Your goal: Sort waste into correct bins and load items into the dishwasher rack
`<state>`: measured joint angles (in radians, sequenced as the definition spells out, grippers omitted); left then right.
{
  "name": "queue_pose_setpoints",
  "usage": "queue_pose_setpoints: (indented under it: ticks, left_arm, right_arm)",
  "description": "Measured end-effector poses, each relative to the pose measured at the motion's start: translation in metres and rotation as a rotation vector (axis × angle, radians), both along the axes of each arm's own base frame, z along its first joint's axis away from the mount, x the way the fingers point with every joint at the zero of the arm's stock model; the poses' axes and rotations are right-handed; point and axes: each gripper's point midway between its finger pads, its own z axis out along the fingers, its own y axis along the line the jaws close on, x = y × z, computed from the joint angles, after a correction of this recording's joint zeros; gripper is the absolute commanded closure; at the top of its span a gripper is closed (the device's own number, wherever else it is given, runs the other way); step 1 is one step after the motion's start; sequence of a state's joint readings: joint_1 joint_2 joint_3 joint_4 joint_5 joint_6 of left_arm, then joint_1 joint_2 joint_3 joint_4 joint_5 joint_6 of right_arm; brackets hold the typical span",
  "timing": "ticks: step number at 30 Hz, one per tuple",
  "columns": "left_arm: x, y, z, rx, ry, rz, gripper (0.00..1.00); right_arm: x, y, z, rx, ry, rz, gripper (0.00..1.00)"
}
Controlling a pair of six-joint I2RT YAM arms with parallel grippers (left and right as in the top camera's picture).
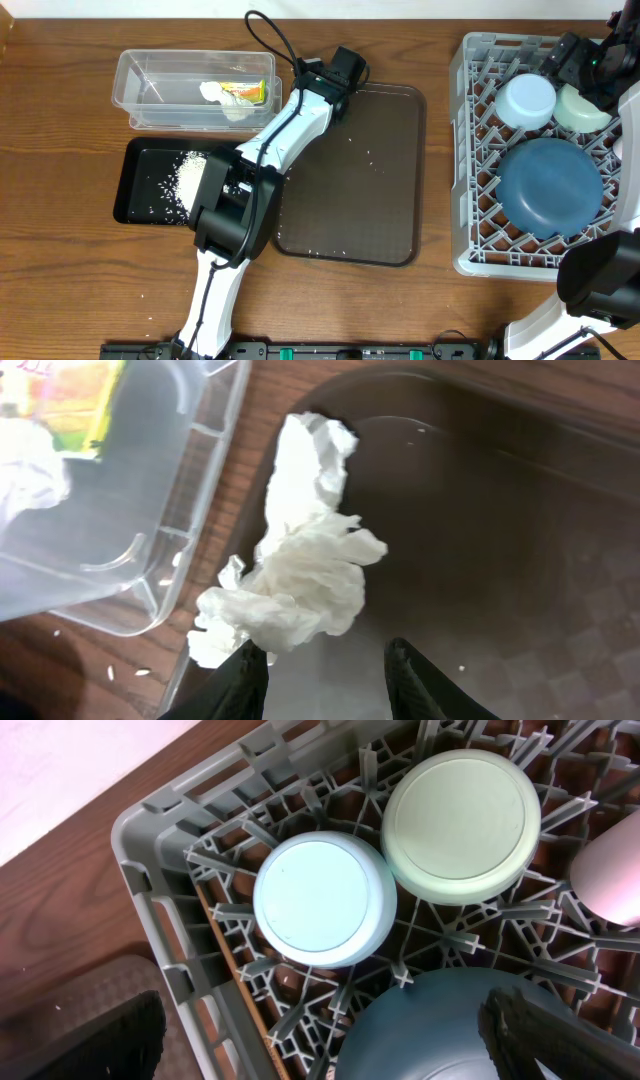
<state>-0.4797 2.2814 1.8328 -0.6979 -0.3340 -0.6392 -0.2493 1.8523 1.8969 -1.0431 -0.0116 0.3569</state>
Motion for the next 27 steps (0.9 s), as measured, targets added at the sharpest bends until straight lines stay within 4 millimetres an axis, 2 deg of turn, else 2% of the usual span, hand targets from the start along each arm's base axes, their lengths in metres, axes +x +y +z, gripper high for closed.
queue_pose_setpoints:
  ticks: [9, 17, 23, 27]
  left_arm:
    - [-0.001, 0.006, 0.001, -0.008, -0.022, 0.090, 0.59]
    - [-0.019, 0.018, -0.004, 0.023, 0.040, 0.145, 0.59]
    - [-0.005, 0.012, 0.000, -0.014, -0.023, 0.165, 0.50]
    - [0.003, 0.009, 0.003, -0.035, -0.064, 0.171, 0.48]
  right_arm:
    - [0.000, 0.000, 0.000, 0.000, 0.000, 0.000, 0.01]
    - [0.000, 0.000, 0.000, 0.000, 0.000, 0.000, 0.01]
    - [0.000, 0.000, 0.000, 0.000, 0.000, 0.000, 0.01]
    - [0.000, 0.000, 0.000, 0.000, 0.000, 0.000, 0.01]
